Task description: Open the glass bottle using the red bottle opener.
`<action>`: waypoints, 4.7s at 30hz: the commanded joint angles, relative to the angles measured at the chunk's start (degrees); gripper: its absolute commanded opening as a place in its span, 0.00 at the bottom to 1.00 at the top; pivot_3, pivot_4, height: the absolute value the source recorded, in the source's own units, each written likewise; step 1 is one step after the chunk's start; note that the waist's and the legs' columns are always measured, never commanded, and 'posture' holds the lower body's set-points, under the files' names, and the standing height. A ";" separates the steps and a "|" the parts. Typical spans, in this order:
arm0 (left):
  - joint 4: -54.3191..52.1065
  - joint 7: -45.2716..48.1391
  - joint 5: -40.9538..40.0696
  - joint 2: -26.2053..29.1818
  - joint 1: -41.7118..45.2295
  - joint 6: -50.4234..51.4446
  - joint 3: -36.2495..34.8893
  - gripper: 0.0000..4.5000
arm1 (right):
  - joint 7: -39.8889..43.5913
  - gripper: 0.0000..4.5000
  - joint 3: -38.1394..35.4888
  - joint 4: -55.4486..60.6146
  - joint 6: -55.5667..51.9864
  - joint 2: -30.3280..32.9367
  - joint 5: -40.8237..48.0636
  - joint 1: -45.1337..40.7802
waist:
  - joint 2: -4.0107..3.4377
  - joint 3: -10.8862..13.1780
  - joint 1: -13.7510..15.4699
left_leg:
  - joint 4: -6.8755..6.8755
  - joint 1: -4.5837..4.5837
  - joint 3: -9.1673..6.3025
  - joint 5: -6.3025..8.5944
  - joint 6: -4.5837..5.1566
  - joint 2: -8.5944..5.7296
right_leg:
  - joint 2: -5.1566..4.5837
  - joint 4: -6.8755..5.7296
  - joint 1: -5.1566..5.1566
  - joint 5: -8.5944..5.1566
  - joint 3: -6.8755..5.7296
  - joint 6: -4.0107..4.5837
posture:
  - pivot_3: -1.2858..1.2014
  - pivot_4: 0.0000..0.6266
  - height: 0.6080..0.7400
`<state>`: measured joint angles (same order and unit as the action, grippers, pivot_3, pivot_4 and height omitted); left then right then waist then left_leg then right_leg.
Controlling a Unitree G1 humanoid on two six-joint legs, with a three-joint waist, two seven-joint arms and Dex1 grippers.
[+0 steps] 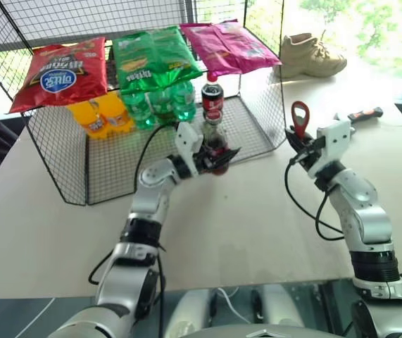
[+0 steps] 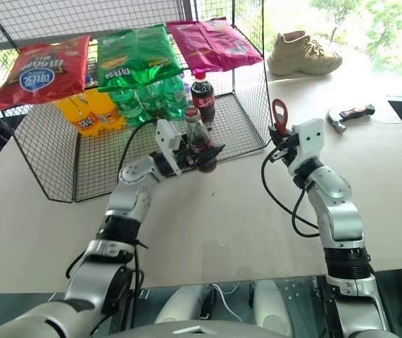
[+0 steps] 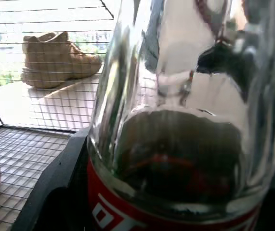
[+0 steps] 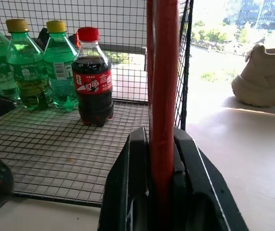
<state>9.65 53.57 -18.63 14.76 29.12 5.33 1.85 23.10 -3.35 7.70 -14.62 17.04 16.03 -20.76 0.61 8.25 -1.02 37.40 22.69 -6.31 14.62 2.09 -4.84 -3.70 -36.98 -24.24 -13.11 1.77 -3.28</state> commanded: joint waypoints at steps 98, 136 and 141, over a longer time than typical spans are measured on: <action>-10.56 -5.12 -1.99 -0.93 -7.85 -2.39 3.47 0.47 | -8.79 0.00 26.84 -10.52 37.34 3.89 -48.93 -3.68 | -0.05 -0.34 0.26 | -0.24 -1.94 0.10 0.15 0.24 -0.03 | 0.20 0.09 1.77 -0.05 0.03 0.00 | 0.52 0.24 1.00; -7.76 -5.18 -1.09 -1.69 -6.36 -1.83 3.57 0.47 | -10.65 0.00 27.71 -21.54 46.90 8.27 -54.28 -13.33 | -0.13 -0.37 0.32 | -0.26 -2.00 0.06 0.14 0.22 0.03 | 0.25 0.16 1.84 -0.06 0.02 0.01 | 0.52 0.24 1.00; -6.70 -4.91 -0.98 -1.96 -5.87 -2.32 3.77 0.47 | -11.45 0.00 26.56 -23.89 49.63 12.38 -54.50 -16.85 | -0.12 -0.34 0.53 | -0.26 -1.95 0.02 0.13 0.22 0.02 | 0.23 0.21 1.84 -0.06 -0.03 0.01 | 0.52 0.24 1.00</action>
<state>1.89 48.79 -20.51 13.08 22.30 3.07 4.59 9.57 21.12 -14.16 33.57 27.45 -34.70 -37.25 0.49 7.91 -0.49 37.15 20.75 -6.29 14.76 2.31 -4.83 -3.47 -36.77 -22.40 -13.17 1.73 -3.27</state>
